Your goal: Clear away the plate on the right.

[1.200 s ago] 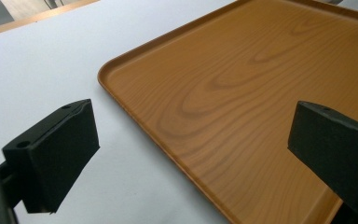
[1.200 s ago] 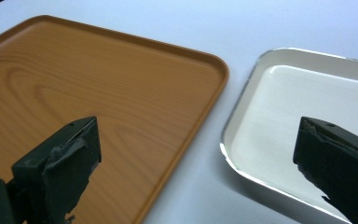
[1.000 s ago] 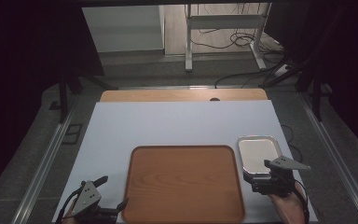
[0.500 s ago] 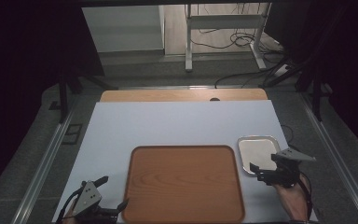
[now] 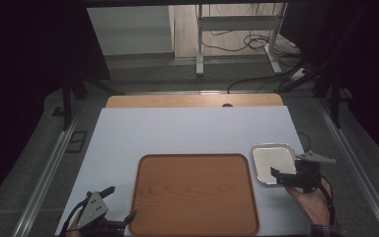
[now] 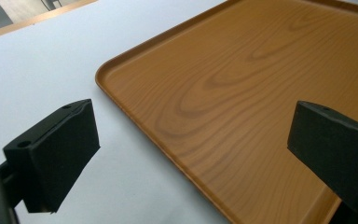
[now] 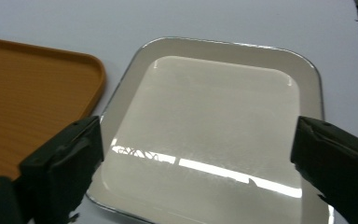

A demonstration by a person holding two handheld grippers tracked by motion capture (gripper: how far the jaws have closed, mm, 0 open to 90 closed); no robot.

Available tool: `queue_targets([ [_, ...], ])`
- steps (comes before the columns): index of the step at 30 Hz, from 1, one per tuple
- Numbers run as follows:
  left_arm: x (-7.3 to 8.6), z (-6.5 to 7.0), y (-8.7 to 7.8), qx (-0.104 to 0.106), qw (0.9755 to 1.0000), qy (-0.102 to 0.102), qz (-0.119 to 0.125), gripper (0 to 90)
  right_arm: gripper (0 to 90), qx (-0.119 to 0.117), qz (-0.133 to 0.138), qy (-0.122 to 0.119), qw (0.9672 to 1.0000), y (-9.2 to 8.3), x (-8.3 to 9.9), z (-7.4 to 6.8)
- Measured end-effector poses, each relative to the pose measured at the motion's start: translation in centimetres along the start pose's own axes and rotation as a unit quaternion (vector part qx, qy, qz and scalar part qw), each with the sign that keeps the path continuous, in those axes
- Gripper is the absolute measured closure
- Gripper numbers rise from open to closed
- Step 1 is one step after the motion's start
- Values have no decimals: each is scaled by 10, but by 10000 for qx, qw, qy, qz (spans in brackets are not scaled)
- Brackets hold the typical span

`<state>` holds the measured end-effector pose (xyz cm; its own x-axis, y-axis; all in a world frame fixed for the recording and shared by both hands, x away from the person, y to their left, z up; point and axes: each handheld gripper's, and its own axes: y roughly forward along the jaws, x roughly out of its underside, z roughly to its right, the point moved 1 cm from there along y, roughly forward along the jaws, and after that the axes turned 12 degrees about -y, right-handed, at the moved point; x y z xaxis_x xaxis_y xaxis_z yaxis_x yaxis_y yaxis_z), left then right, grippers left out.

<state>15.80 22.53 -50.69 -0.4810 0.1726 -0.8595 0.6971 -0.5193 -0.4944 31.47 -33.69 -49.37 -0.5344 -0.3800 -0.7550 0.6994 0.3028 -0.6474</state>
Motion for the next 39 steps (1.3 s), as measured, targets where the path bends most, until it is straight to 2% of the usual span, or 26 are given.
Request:
queue_targets([
  [1,0,0,0,0,10000,0,0,17,47,0,0,0,10000,0,0,0],
  [3,0,0,0,-1,10000,10,-3,17,121,88,-21,76,9999,0,0,7],
  [4,0,0,0,-1,10000,10,-3,17,121,88,-21,76,9999,0,0,7],
  [6,0,0,0,-4,10000,10,-7,18,201,183,-54,189,9996,0,0,16],
  [7,0,0,0,-4,10000,10,-7,18,201,183,-54,189,9996,0,0,16],
  [10,0,0,0,-11,10000,25,-12,18,286,249,-231,334,9989,3,0,27],
  [18,0,1,1,-12,10000,46,-22,19,417,316,-468,568,9968,8,3,49],
  [20,0,1,1,-13,10000,60,-28,19,438,310,-484,587,9966,9,3,50],
  [22,0,1,1,-16,10000,66,-32,20,512,301,-571,623,9960,11,3,56],
  [25,0,1,1,-15,10000,65,-32,20,558,286,-637,639,9955,14,4,60],
  [26,0,1,1,-16,10000,72,-35,20,608,263,-684,705,9948,16,4,63],
  [27,0,1,1,-16,10000,72,-35,20,608,263,-684,705,9948,16,4,63],
  [29,0,1,1,-18,10000,82,-38,20,674,217,-763,757,9940,20,5,67],
  [31,0,1,1,-20,10000,84,-41,21,695,216,-776,771,9938,21,5,68],
  [32,0,1,1,-17,9999,89,-44,21,732,195,-823,860,9927,23,5,70],
  [37,0,2,1,-20,9999,96,-49,21,789,86,-951,986,9905,29,7,74],
  [39,0,2,1,-23,9999,110,-50,21,842,-29,-936,1197,9884,30,7,77],
])
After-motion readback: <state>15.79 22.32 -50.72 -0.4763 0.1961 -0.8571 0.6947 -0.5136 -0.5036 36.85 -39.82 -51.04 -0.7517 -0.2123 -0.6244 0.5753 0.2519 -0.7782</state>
